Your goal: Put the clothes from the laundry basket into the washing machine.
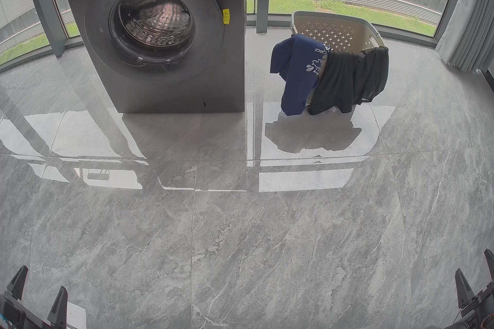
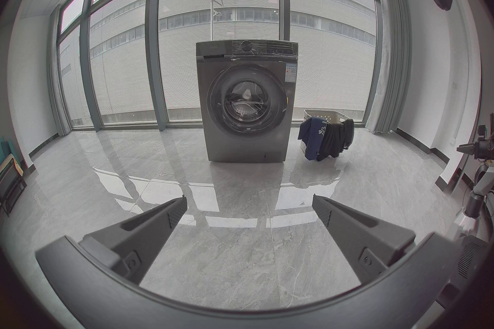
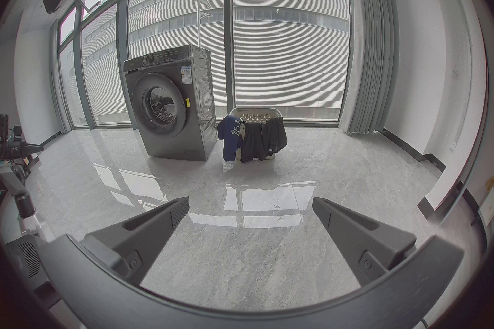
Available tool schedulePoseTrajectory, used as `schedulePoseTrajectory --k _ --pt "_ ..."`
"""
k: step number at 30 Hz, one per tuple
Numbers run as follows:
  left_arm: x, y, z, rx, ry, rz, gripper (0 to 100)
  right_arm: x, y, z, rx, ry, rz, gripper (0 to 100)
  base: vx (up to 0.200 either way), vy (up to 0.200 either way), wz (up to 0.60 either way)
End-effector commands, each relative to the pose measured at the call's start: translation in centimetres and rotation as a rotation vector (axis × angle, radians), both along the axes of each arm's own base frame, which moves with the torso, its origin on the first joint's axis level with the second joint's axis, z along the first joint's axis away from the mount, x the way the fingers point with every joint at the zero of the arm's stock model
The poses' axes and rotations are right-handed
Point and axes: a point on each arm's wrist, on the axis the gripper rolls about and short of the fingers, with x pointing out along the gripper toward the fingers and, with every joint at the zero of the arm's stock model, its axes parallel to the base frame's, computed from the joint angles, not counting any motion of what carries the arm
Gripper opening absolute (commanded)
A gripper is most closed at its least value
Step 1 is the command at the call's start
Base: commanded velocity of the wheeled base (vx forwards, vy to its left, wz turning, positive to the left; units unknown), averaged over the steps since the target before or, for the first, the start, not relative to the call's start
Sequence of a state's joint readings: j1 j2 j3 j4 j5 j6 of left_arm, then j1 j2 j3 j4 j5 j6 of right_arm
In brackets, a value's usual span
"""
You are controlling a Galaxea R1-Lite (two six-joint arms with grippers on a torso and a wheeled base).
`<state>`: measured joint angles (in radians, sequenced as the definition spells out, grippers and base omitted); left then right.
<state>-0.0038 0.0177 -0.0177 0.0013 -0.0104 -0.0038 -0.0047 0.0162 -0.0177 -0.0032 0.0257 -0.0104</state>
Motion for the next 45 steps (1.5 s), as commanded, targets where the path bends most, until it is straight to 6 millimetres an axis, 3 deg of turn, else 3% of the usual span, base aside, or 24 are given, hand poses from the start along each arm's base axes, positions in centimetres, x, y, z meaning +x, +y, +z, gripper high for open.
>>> schedulePoseTrajectory --k 1,45 --pt "0.01 0.00 -0.48 -0.004 0.002 -0.001 100 0.09 0.00 -0.50 0.000 0.012 0.000 100 0.200 0.000 0.00" --pt "0.01 0.00 -0.47 -0.015 0.000 0.000 100 0.09 0.00 -0.50 0.000 0.012 -0.001 100 0.200 0.000 0.00"
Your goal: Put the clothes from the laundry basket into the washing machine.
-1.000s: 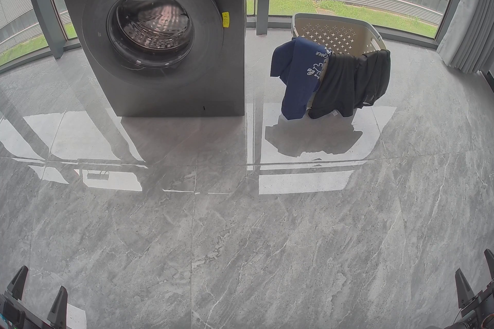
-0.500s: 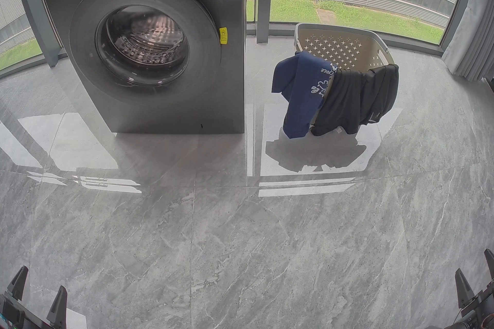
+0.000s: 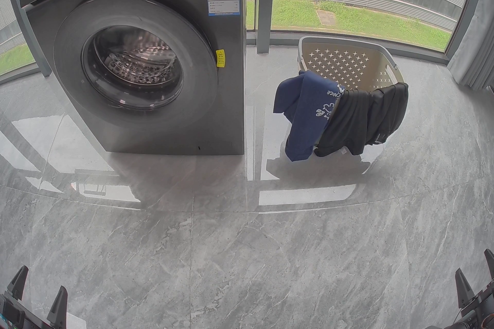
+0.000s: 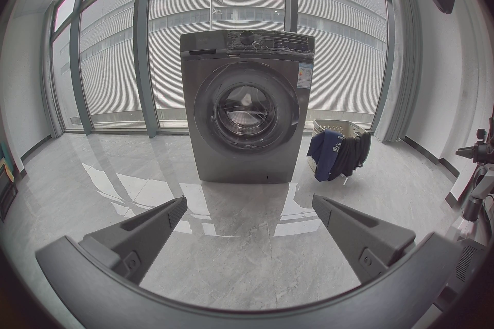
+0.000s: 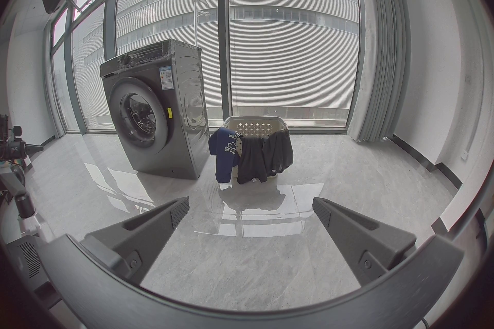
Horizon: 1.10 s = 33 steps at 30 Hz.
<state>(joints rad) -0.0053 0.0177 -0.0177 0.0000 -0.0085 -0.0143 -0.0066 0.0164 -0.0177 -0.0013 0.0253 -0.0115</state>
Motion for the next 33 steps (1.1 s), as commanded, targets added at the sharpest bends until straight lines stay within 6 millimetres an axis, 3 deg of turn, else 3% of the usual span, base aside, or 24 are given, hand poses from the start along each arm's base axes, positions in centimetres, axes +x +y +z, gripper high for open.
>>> schedulePoseTrajectory --k 1,7,13,33 --pt "0.01 0.00 -0.48 -0.006 0.002 0.002 100 0.09 0.00 -0.48 0.001 0.010 0.001 100 0.200 0.000 0.00" --pt "0.01 0.01 -0.48 -0.018 0.002 0.008 100 0.09 0.00 -0.50 -0.001 0.012 0.001 100 0.200 0.000 0.00" --pt "0.01 0.01 -0.50 -0.015 0.003 0.008 100 0.09 0.00 -0.50 -0.001 0.012 0.001 100 0.000 0.000 0.00" --pt "0.01 0.01 -0.48 -0.012 0.002 0.008 100 0.09 0.00 -0.50 -0.001 0.012 0.001 100 0.000 -0.200 0.00"
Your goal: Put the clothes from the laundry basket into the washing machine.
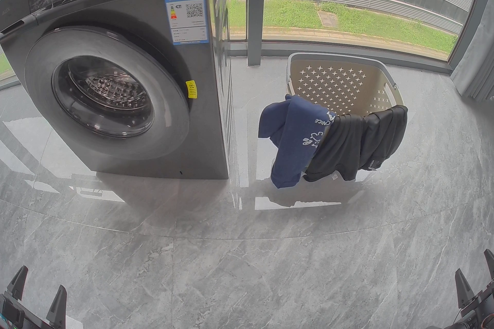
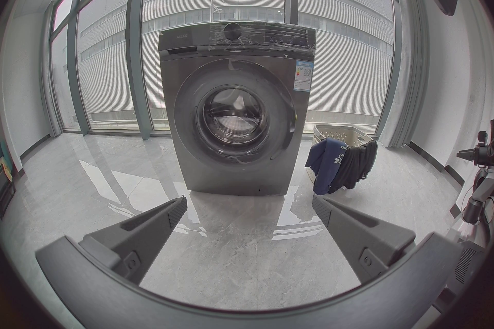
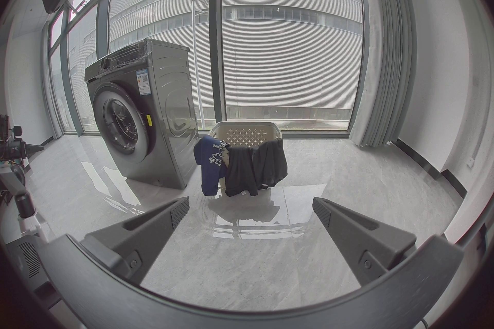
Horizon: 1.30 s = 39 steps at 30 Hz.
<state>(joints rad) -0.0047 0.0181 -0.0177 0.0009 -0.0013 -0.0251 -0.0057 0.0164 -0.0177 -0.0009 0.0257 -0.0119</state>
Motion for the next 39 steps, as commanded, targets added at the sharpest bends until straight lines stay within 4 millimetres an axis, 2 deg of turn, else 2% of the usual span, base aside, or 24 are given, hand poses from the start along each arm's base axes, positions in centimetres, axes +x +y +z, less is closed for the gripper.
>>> schedulePoseTrajectory --k 1,31,39 --pt "0.00 0.00 -0.47 0.001 0.000 0.000 100 0.09 0.00 -0.50 0.000 0.011 0.000 100 0.000 -0.200 0.00" --pt "0.00 0.00 -0.47 -0.001 0.000 0.000 100 0.09 0.00 -0.50 0.000 0.011 0.001 100 0.000 -0.200 0.00" --pt "0.00 0.00 -0.47 -0.003 0.000 0.000 100 0.09 0.00 -0.50 0.000 0.011 0.000 100 0.000 0.000 0.00"
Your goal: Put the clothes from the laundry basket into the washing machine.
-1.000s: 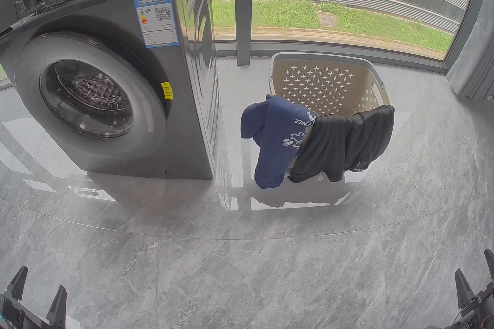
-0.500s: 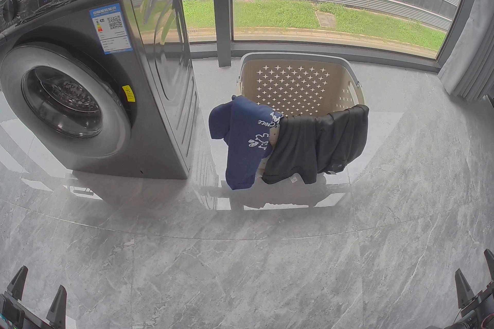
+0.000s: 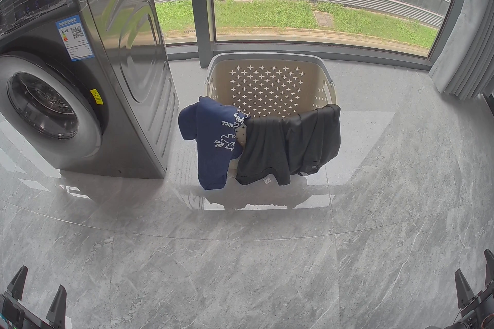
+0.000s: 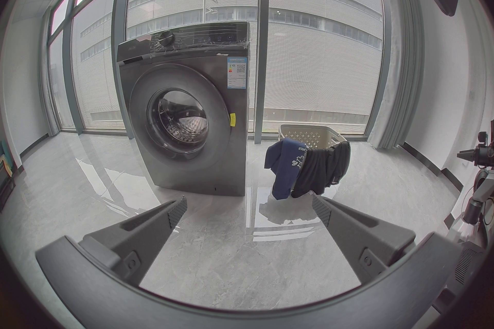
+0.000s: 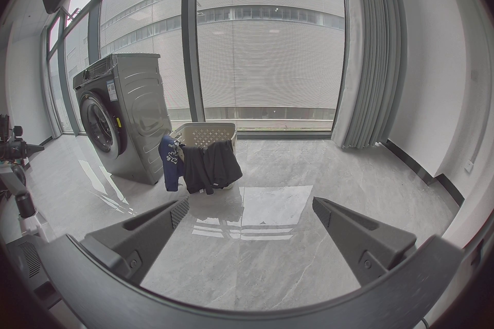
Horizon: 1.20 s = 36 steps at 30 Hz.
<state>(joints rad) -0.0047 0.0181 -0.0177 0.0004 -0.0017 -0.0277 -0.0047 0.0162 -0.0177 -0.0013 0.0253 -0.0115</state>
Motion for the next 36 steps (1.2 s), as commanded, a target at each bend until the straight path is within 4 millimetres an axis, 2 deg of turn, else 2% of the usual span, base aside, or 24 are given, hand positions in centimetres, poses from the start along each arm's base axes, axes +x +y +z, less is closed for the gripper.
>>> schedulePoseTrajectory --k 1,36 --pt "0.00 0.00 -0.48 0.000 0.001 0.000 100 0.09 0.00 -0.50 -0.001 0.012 0.001 100 0.000 0.000 0.00" --pt "0.00 0.00 -0.48 -0.003 0.001 0.000 100 0.10 0.00 -0.51 -0.002 0.015 0.001 100 0.200 0.000 0.00"
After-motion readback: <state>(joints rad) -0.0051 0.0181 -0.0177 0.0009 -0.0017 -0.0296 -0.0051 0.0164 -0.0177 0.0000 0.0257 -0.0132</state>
